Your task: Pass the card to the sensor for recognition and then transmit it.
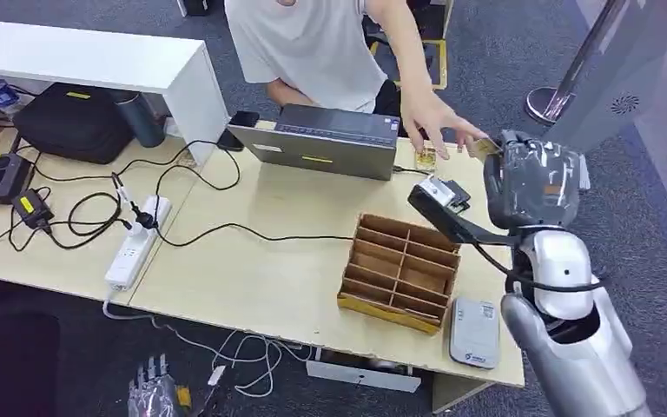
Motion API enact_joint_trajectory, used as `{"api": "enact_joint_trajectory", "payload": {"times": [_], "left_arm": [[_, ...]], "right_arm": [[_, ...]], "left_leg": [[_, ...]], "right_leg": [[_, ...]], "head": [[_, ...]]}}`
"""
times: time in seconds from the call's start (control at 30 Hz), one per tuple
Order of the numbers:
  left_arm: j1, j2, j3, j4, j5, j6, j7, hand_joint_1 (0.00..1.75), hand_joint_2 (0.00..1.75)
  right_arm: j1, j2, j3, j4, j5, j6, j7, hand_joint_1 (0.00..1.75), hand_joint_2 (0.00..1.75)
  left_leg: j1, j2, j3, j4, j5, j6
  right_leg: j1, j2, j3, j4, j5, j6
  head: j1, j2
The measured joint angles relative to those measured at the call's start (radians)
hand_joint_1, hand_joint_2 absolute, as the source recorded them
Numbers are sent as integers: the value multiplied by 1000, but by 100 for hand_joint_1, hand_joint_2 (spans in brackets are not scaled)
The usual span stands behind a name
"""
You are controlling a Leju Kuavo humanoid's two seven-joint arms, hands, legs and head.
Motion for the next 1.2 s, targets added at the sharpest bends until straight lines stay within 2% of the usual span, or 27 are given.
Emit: {"api": "enact_joint_trajectory", "payload": {"times": [0.1,0.27,0.3,0.5,0.7,0.83,0.97,1.07,1.13,1.2], "left_arm": [[0,2,-42,0,1,0,8,0,175],[1,5,-68,0,2,0,4,0,175],[1,5,-69,0,3,0,4,0,175],[1,15,-96,6,6,0,21,0,175],[4,15,-86,7,21,0,-33,0,175],[6,9,-35,-1,23,0,-81,0,175],[11,-7,50,-11,26,0,-144,0,175],[19,-16,122,-25,32,0,-221,0,175],[24,-21,183,-34,32,0,-268,0,175],[26,-22,202,-37,31,0,-279,0,175]], "right_arm": [[-29,27,27,46,4,5,8,175,175],[-44,49,45,78,-6,5,12,175,175],[-45,51,48,81,-6,5,13,0,175],[-44,54,65,89,-26,0,6,0,175],[26,38,76,30,-43,-66,-23,0,175],[129,-7,82,-76,-29,-119,-44,0,175],[282,-71,83,-201,-18,-205,-101,0,175],[402,-114,82,-288,-12,-254,-128,0,175],[481,-141,83,-342,1,-278,-143,0,175],[509,-150,82,-358,2,-287,-149,0,175]], "left_leg": [[0,0,0,0,0,0],[0,0,0,0,0,0],[0,0,0,0,0,0],[0,0,0,0,0,0],[0,0,0,0,0,0],[0,0,0,0,0,0],[0,-1,-1,0,-1,0],[0,-1,-1,0,-2,1],[0,0,-1,0,-3,1],[0,0,-1,0,-3,0]], "right_leg": [[0,0,0,0,0,0],[0,0,0,0,0,0],[0,0,0,0,0,0],[0,0,-1,0,0,0],[0,0,-1,0,0,0],[0,0,-1,-1,-1,0],[0,0,-2,-1,-1,0],[0,0,-2,-2,-2,1],[0,0,-2,-2,-2,0],[0,0,-2,-2,-2,0]], "head": [[0,0],[0,0],[0,0],[1,0],[0,0],[0,0],[0,0],[0,0],[0,0],[0,0]]}}
